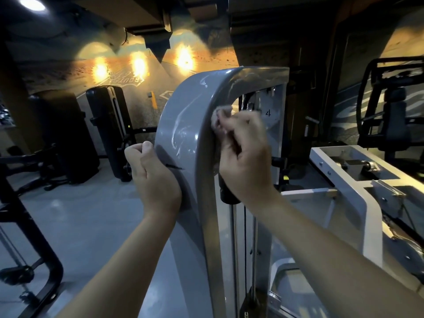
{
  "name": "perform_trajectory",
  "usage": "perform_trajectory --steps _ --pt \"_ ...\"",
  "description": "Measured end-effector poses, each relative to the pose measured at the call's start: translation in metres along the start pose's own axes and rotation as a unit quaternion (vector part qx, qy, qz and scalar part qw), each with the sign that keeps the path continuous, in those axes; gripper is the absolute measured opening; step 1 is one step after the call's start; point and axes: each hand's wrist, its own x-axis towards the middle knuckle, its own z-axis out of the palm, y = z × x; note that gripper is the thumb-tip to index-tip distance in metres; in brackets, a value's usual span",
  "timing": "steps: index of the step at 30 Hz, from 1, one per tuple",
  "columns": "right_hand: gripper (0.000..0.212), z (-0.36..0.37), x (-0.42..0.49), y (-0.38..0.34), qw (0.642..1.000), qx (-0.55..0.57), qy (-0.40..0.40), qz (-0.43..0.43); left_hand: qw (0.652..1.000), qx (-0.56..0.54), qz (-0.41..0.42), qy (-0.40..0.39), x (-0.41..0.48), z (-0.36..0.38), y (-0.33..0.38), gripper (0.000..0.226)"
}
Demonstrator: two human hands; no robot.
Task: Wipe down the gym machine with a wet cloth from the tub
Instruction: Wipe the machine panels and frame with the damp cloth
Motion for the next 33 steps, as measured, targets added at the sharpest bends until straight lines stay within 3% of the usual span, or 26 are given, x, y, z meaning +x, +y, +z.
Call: perform_trajectory --steps 6,10,12,17,23,28,33 --pt "0.013 0.007 0.043 0.007 0.992 -0.006 0.063 0.106 1.0 0.007 -0.013 -0.006 -0.001 0.0 0.001 0.025" --pt "0.011 0.001 -0.005 -0.008 1.0 0.014 0.006 0.009 1.0 0.004 -0.007 -0.007 -0.001 -0.001 0.001 0.025" --pt "0.009 0.0 0.013 0.005 1.0 -0.004 -0.005 -0.004 1.0 0.004 -0.004 -0.005 -0.001 -0.001 0.0 0.024" --pt "0.013 0.006 0.051 0.011 0.991 0.0 0.056 0.125 1.0 0.007 -0.008 -0.009 -0.001 0.0 0.0 0.025" --pt "0.01 -0.001 0.007 -0.003 1.0 0.011 -0.01 0.002 1.0 0.006 0.012 -0.006 -0.001 0.0 -0.001 0.025" --pt "0.008 0.003 0.019 -0.004 0.999 0.002 0.029 0.041 1.0 0.005 0.008 -0.003 -0.003 0.0 0.0 0.025" --pt "0.009 -0.018 -0.046 -0.013 0.992 0.029 -0.11 -0.063 1.0 -0.002 0.003 0.008 -0.001 0.0 -0.001 0.022"
